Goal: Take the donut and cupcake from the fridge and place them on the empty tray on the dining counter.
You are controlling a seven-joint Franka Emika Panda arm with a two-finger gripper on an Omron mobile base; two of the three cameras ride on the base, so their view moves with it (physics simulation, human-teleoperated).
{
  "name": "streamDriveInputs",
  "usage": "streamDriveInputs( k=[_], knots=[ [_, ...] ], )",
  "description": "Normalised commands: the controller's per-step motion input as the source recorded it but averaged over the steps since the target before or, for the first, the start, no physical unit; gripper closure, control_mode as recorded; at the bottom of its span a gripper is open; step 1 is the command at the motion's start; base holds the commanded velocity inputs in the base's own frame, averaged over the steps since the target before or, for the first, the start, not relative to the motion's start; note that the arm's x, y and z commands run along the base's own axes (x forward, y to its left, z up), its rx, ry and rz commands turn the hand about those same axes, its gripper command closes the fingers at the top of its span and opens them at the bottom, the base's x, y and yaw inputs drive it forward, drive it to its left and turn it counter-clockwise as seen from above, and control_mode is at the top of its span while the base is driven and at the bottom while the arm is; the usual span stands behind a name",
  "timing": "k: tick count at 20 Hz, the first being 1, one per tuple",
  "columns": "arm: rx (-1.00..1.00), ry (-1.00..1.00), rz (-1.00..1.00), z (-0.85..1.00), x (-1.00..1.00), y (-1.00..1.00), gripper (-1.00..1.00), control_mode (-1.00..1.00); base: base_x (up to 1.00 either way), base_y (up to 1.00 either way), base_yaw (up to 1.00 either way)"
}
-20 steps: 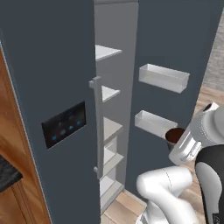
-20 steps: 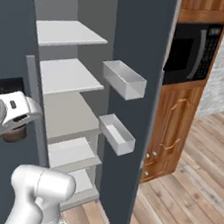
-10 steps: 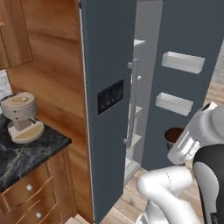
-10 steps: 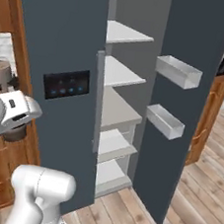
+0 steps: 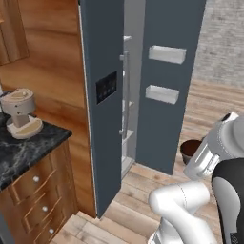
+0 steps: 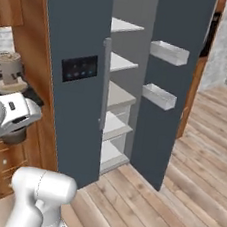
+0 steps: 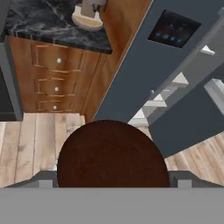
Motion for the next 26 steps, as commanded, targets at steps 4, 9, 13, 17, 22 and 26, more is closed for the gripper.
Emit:
streamDriveInputs(
  k=[4, 9, 13, 17, 22, 26],
  knots=[
    [0.0, 0.0, 0.0, 0.0, 0.0, 0.0, 1.0, 1.0, -0.66, 0.05, -0.51],
    [0.0, 0.0, 0.0, 0.0, 0.0, 0.0, 1.0, 1.0, -0.81, 0.17, -0.49],
    [0.0, 0.0, 0.0, 0.0, 0.0, 0.0, 1.0, 1.0, -1.0, 0.08, -0.4],
    [0.0, 0.0, 0.0, 0.0, 0.0, 0.0, 1.0, 1.0, -1.0, -0.05, -0.33],
    [0.0, 0.0, 0.0, 0.0, 0.0, 0.0, 1.0, 1.0, -1.0, -0.19, -0.29],
    [0.0, 0.0, 0.0, 0.0, 0.0, 0.0, 1.0, 1.0, -0.9, -0.69, -0.23]
  ],
)
